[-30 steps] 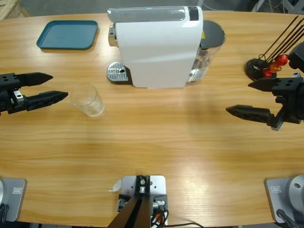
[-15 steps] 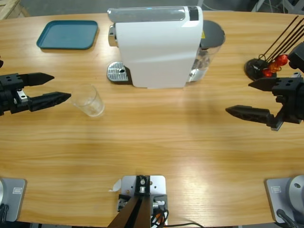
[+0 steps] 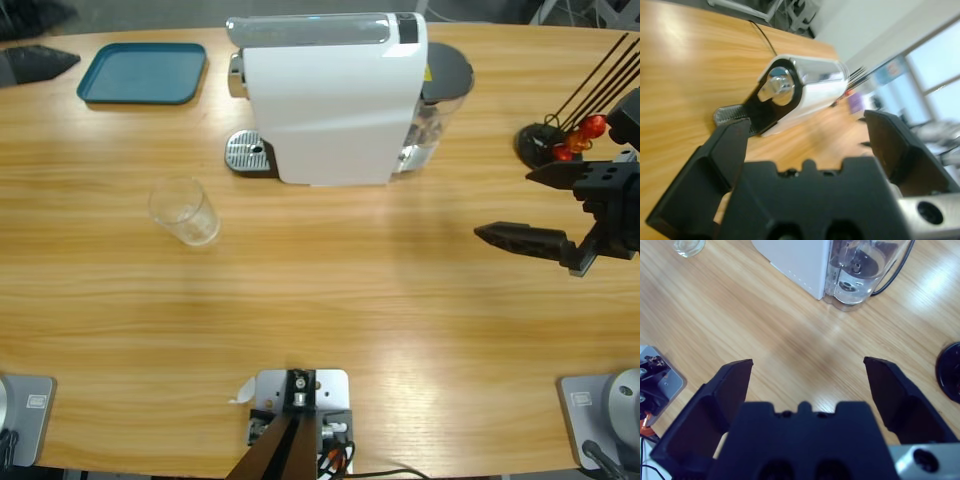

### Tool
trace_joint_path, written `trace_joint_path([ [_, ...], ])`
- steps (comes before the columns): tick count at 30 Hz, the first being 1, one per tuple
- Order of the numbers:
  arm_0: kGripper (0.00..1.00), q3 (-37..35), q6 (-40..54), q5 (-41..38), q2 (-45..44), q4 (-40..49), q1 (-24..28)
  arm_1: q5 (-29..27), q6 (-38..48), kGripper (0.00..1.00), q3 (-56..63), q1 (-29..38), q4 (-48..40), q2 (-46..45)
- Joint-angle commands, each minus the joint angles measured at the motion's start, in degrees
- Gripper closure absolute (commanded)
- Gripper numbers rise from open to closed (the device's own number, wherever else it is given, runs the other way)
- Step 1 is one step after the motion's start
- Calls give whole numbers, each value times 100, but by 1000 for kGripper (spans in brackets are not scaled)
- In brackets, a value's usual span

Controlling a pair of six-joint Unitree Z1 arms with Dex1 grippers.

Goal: Pour coffee

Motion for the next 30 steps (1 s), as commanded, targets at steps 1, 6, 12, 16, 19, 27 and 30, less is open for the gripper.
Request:
trace_joint_path([
  [1, 13, -72, -758, -1099, 785, -115, 382, -102, 60, 0, 80, 50, 19, 40],
  [6, 13, -160, -1617, -1328, 1244, -286, 403, -102, 48, 4, 89, 50, 19, 44],
  [12, 205, -174, -1772, -1790, 1330, -1306, 229, -102, 48, 4, 89, 50, 19, 28],
  [16, 161, -239, -1549, -1846, 1664, -1849, 87, -121, 48, 4, 99, 50, 19, -7],
  [19, 161, -290, -1640, -1838, 1889, -2019, 57, -145, 48, 4, 110, 50, 19, -37],
  [27, 87, -473, -2160, -1815, 2749, -2733, -216, -161, 39, 4, 106, 50, 19, -27],
  [30, 87, -412, -2329, -1829, 2860, -2900, -290, -158, 37, 4, 106, 50, 19, -16],
])
